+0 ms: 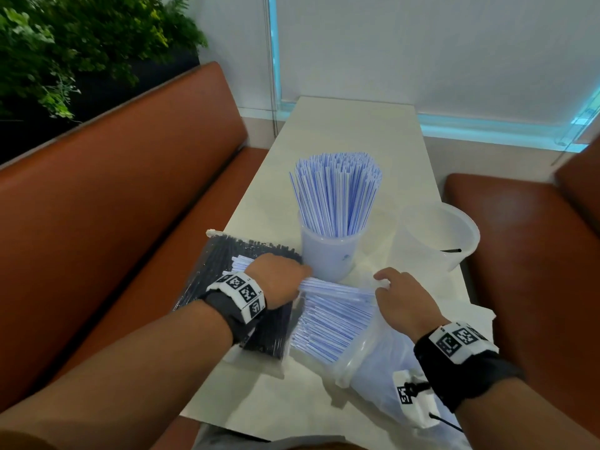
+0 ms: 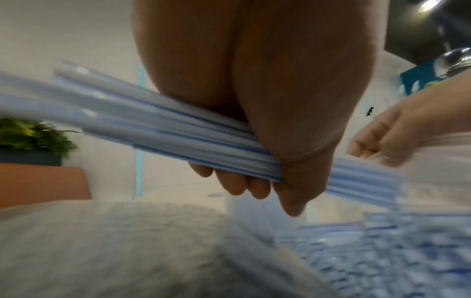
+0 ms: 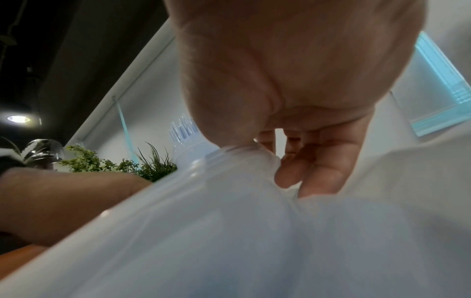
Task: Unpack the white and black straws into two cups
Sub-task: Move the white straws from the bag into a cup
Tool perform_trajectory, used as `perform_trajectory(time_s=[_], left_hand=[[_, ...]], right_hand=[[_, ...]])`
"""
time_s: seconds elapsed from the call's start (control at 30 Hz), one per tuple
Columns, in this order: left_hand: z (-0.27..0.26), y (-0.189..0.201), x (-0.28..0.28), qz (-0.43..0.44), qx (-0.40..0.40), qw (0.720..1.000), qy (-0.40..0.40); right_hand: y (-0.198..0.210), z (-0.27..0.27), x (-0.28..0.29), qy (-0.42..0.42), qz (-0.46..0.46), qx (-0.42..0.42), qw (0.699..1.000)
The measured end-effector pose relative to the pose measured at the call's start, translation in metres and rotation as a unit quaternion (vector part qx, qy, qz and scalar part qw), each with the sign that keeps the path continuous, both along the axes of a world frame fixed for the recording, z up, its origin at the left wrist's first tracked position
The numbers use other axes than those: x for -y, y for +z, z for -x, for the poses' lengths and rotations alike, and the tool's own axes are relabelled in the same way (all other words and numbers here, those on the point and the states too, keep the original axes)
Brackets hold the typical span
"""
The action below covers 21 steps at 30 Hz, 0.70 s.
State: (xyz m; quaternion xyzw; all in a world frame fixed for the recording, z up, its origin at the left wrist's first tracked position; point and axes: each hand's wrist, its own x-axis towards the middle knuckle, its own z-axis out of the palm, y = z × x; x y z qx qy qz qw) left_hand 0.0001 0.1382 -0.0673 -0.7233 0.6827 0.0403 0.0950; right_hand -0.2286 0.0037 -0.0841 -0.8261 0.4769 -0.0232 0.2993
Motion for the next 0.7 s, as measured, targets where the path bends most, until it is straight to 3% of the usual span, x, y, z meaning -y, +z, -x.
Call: perform_trajectory(time_s=[0.13,0.2,0.27,0.33,0.4,0.47,0.57,0.63,0.7], left_hand=[[-0.032,-0.002,-0.017,0.029,-0.005,0.999,0.037],[-0.037,-0.003,-0.021,0.046,-0.015,0.998,0.042],[-0.034,-0.003,-0.021,0.071,-0.026,0.996,0.040],[-0.024,-0.001,-0.016,0.103,-0.042,0.993,0.031],[-0.011,0.002,-0.009,0.131,-0.063,0.989,0.016],[0.001,0.006,-0.001,0.155,-0.075,0.985,0.005],[0.011,0.010,0.004,0.177,-0.086,0.980,0.012],[0.022,0.013,0.007,0.188,-0.091,0.978,0.004],[0.037,0.018,0.012,0.198,-0.100,0.975,-0.006]], right_hand=[[-0.001,0.001,0.000,-0.010,0.009,-0.027,1.000],[0.006,-0.001,-0.001,0.012,0.094,-0.037,0.995],[0.018,-0.007,-0.003,0.012,0.158,0.093,0.983],[0.033,-0.016,-0.009,-0.054,0.066,0.297,0.951],[0.043,-0.027,-0.018,-0.080,-0.065,0.382,0.918],[0.048,-0.029,-0.021,-0.102,-0.133,0.410,0.897],[0.054,-0.024,-0.015,-0.148,-0.098,0.469,0.865],[0.053,-0.025,-0.015,-0.099,-0.106,0.427,0.893],[0.049,-0.029,-0.021,-0.064,-0.133,0.410,0.900]])
